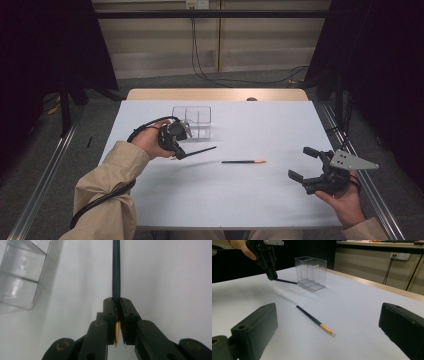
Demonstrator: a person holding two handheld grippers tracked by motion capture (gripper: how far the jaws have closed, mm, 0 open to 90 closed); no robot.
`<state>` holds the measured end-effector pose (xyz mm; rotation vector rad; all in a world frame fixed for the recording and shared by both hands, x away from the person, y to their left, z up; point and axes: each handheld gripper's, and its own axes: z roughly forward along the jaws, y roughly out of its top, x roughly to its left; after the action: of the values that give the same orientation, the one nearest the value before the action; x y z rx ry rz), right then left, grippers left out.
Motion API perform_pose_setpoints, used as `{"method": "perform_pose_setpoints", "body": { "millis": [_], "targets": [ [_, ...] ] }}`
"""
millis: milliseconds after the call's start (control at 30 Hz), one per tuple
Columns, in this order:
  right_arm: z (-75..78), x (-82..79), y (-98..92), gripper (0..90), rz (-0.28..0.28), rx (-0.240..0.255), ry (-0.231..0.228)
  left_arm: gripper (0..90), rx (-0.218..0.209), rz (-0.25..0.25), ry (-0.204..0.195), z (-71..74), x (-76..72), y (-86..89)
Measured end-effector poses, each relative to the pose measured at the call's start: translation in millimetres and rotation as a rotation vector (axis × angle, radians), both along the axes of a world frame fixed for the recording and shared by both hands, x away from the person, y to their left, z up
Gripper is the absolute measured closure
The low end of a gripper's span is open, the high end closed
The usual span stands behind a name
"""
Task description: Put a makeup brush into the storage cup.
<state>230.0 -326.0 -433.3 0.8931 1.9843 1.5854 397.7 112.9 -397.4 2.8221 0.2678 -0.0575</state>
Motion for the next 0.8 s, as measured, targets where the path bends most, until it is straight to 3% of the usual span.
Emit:
{"method": "perform_pose_setpoints", "body": {
  "millis": [467, 700, 800],
  "targets": [
    [1.3, 3.2, 5.4, 1.6, 0.037, -0.009, 0.016, 83.9, -0.021, -0.054, 0.003, 12.9, -11.1, -14.9],
    [1.6, 4.0, 7.5, 1.5, 0.044, -0.014, 0.036, 83.9, -0.017, -0.077, 0.013, 11.5, -17.8, -22.3],
    [1.3, 4.5, 10.2, 1.5, 0.051, -0.021, 0.040, 83.9, -0.024, -0.082, -0.001, 13.2, -20.5, -23.8]
  ]
}}
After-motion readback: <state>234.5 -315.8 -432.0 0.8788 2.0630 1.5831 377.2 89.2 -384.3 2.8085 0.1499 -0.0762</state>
